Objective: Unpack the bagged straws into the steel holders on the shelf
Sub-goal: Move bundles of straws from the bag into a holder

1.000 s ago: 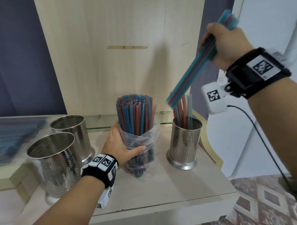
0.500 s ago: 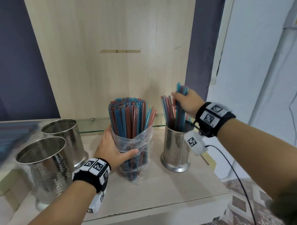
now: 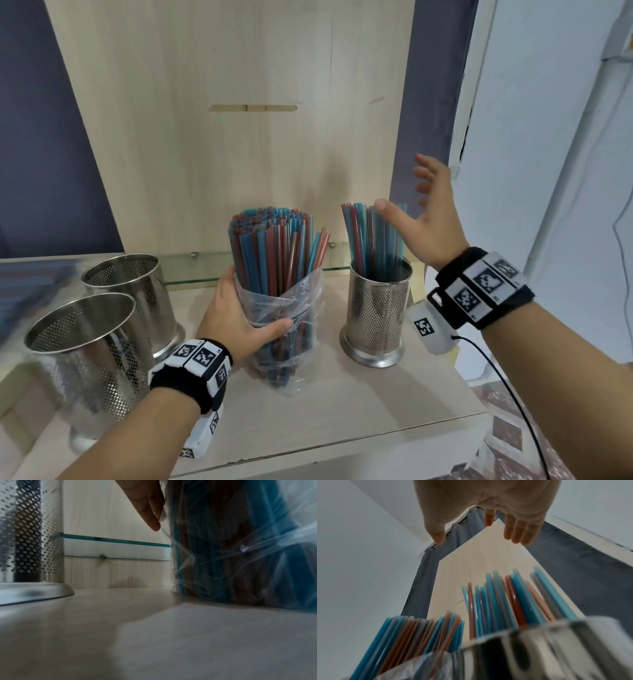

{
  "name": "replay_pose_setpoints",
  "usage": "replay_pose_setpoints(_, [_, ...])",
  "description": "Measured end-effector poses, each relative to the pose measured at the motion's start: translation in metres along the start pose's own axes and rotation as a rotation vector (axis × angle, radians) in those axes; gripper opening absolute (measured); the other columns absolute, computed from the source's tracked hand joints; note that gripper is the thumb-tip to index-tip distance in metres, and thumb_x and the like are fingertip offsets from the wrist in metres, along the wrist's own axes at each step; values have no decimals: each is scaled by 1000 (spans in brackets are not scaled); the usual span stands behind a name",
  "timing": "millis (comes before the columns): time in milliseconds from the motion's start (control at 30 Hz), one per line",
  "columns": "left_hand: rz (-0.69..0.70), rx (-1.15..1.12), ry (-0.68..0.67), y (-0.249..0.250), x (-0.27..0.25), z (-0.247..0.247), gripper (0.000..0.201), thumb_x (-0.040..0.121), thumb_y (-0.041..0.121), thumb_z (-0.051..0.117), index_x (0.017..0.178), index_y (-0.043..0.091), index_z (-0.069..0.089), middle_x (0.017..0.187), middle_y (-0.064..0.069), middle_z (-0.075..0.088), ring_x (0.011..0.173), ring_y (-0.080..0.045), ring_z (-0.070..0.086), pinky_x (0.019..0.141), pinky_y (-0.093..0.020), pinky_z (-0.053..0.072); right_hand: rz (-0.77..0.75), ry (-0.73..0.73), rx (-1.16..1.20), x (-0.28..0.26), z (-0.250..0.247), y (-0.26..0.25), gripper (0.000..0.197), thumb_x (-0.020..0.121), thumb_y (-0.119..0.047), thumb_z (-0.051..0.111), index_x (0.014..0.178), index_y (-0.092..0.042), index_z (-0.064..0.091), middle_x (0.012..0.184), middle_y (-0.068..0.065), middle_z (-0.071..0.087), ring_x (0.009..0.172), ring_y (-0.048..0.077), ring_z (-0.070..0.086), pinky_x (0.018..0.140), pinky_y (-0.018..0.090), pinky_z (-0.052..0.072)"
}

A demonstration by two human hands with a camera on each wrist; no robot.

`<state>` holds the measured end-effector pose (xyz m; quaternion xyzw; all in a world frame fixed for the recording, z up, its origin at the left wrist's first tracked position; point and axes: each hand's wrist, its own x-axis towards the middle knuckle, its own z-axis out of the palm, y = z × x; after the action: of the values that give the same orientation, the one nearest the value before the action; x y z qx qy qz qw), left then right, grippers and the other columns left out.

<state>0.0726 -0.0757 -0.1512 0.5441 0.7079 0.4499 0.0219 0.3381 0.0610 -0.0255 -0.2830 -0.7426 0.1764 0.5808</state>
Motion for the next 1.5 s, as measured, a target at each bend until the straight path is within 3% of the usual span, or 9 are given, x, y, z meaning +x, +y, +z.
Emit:
replay_pose_setpoints(267, [-18,11,-1,1,0,0,127,44,62,88,147,25,22,143,0,44,128,-19,47,106,-41,43,290,-221,-114,-65,3,57,148,39,-87,72,155,-26,3,160,3,15,144,18,23,119,48,26])
replay_pose_setpoints(400, [-23,14,-6,0,0,-1,129,42,69,84,146,25,23,141,0,44,128,-19,47,106,-45,44,313,-295,6,-75,10,58,104,51,-49,93,131,-48,26,134,-9,47,118,-3,50,95,9,41])
replay_pose_setpoints(467, [-22,10,-8,0,0,-1,129,42,68,84,147,25,22,142,0,44,128,-19,47,106,-44,44,289,-279,-5,-74,14,59,80,62,-26,92,118,-41,37,110,-28,46,96,-14,55,78,-3,40])
replay_pose_setpoints(633, [-19,10,-24,4,0,-1,125,46,63,87,146,27,21,144,1,41,129,-17,45,106,-39,41,318,-248,-69,-71,34,74,114,52,-56,90,146,-24,33,135,-10,55,121,9,55,105,36,48])
replay_pose_setpoints(800, [-51,21,-70,6,3,-1,123,46,66,86,144,27,23,142,1,43,127,-17,47,105,-39,43,361,-190,-83,-70,47,74,108,58,-44,92,145,-18,32,132,-6,56,110,5,53,97,21,43])
replay_pose_setpoints(1000, [-190,138,-140,-14,28,-2,114,34,89,74,130,34,45,123,7,59,114,-15,58,95,-45,52,362,-119,-13,-75,57,74,109,59,-34,93,145,-13,30,135,-1,54,119,12,55,101,25,45])
replay_pose_setpoints(1133, [-230,317,-132,-7,40,-4,131,27,99,61,135,27,43,131,-3,51,126,-28,43,107,-50,38,362,-115,24,-75,60,75,110,59,-33,94,146,-13,29,135,-3,53,118,10,54,102,25,44])
replay_pose_setpoints(1267, [-301,114,73,25,39,-16,128,52,83,69,149,12,24,150,-10,29,143,-32,20,115,-52,23,364,-109,32,-75,60,77,109,59,-32,93,146,-13,29,128,-8,51,116,9,53,101,25,44])
replay_pose_setpoints(1500, [-349,151,185,37,63,-23,83,77,69,64,130,7,57,133,-16,57,130,-36,44,110,-46,34,352,-119,51,-75,59,77,108,60,-29,93,145,-11,30,122,-12,46,114,6,49,101,22,41])
